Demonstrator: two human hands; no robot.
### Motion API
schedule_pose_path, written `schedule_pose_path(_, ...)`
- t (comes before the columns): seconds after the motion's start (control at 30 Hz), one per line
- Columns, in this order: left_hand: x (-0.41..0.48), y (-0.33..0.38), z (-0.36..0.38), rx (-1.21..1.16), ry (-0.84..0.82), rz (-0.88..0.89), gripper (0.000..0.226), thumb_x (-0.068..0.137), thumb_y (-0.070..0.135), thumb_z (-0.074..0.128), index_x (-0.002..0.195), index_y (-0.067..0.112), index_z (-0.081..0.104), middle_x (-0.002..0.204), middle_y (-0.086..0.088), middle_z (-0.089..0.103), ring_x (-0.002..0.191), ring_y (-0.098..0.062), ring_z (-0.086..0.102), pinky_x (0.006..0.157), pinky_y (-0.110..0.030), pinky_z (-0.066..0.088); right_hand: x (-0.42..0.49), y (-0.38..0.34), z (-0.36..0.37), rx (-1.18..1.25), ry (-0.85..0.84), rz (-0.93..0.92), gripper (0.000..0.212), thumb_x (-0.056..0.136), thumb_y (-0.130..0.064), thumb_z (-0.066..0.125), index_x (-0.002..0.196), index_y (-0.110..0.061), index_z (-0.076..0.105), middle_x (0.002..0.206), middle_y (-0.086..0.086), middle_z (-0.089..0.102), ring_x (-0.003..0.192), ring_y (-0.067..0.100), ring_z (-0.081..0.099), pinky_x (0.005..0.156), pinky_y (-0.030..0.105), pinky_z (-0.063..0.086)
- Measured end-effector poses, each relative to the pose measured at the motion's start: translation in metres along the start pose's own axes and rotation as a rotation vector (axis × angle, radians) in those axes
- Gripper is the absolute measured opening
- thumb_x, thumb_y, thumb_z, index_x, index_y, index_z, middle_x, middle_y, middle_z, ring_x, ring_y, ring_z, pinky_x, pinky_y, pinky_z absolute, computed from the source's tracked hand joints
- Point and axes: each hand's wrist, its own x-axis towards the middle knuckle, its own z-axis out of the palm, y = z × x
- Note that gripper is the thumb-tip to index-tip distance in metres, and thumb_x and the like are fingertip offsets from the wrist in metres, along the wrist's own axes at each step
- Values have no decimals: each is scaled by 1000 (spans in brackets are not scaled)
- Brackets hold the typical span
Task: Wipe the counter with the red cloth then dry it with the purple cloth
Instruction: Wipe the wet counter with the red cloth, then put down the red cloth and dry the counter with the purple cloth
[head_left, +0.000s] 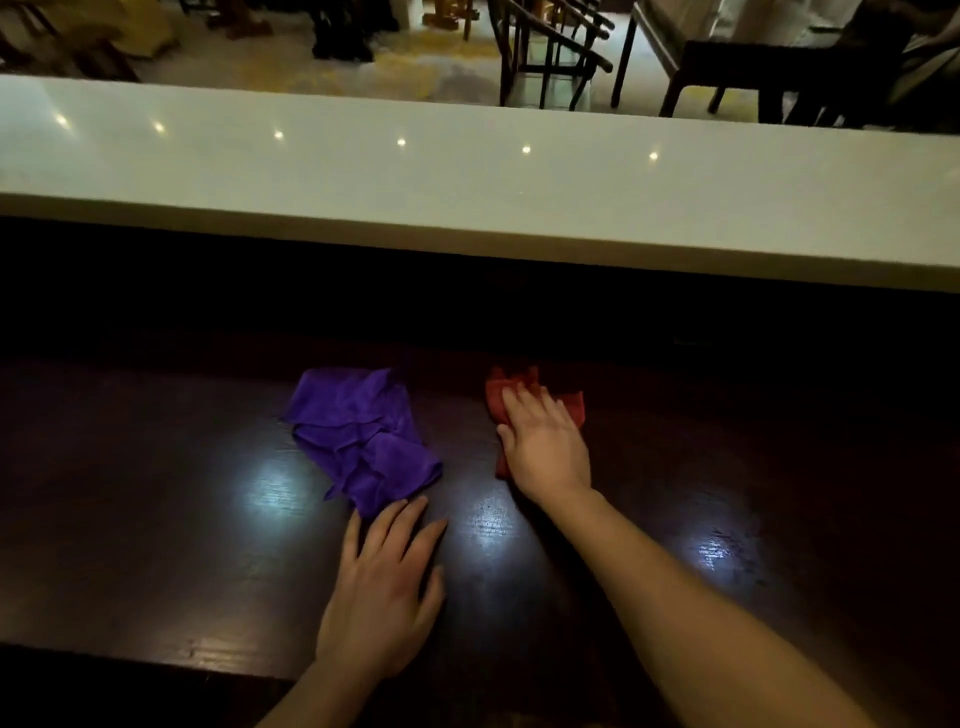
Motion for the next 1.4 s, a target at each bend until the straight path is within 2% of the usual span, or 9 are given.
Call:
schedule_pose_path(0.17, -1, -3, 1, -33, 72, -7, 46, 82, 39, 51, 123, 22, 63, 136, -6, 57, 129, -25, 45, 110, -52, 24, -87, -2, -2, -10, -114, -388, 56, 91, -38, 48, 145, -26, 41, 152, -4, 42, 142, 19, 35, 118, 37, 27)
schedule_pose_path(0.3, -1, -5, 3, -43, 85, -25, 45, 82, 38, 52, 123, 24, 61, 138, -5, 55, 130, -24, 45, 112, -56, 24, -137, 38, -6, 8, -107, -547, 56, 89, -42, 56, 142, -29, 45, 148, -9, 46, 139, 14, 40, 115, 36, 33)
schedule_pose_path(0.43, -3, -1, 1, -22, 77, -82, 46, 83, 40, 50, 125, 25, 61, 138, -6, 55, 131, -26, 45, 112, -58, 23, -81, 31, -11, 17, -37, -404, 50, 92, -36, 53, 139, -20, 51, 146, -1, 50, 137, 21, 44, 116, 40, 32)
schedule_pose_path(0.63, -4, 5, -6, 42, 21, -223, 54, 84, 42, 44, 132, 23, 59, 140, -9, 54, 133, -30, 44, 111, -63, 27, -33, -8, -2, 35, -34, -114, 53, 99, -33, 44, 149, -19, 34, 157, 2, 33, 147, 23, 24, 122, 36, 15)
schedule_pose_path(0.87, -4, 6, -8, 60, -7, -256, 54, 84, 42, 44, 131, 22, 60, 140, -10, 54, 134, -31, 44, 111, -62, 27, -102, 4, 2, 33, -58, -510, 50, 89, -33, 55, 137, -19, 53, 143, 2, 53, 134, 24, 48, 110, 42, 40)
schedule_pose_path(1.03, -4, 7, -10, 46, 5, -250, 51, 84, 39, 45, 130, 22, 61, 138, -9, 55, 133, -30, 45, 110, -62, 29, -5, -12, 0, 75, -68, -272, 50, 98, -31, 48, 146, -19, 40, 155, 2, 38, 146, 22, 27, 121, 33, 17)
schedule_pose_path(1.13, -4, 7, -10, 34, 14, -246, 50, 84, 38, 45, 128, 22, 62, 137, -9, 56, 131, -31, 47, 109, -62, 31, 23, -8, 0, 37, -24, -265, 48, 97, -31, 49, 144, -20, 44, 152, 1, 43, 144, 24, 30, 119, 35, 16)
schedule_pose_path(1.3, -4, 7, -10, 21, 52, -233, 49, 83, 38, 46, 125, 21, 64, 135, -10, 58, 129, -31, 50, 107, -64, 33, 35, -20, -10, -138, 83, -285, 53, 94, -45, 47, 142, -23, 44, 155, 1, 36, 147, 26, 23, 120, 52, 11)
schedule_pose_path(1.4, -4, 7, -8, 19, 82, -228, 47, 83, 37, 48, 122, 18, 66, 134, -12, 58, 128, -32, 51, 106, -65, 34, 38, -59, -10, -44, 111, -417, 64, 89, -56, 49, 146, -28, 37, 158, 0, 30, 147, 26, 22, 119, 51, 16)
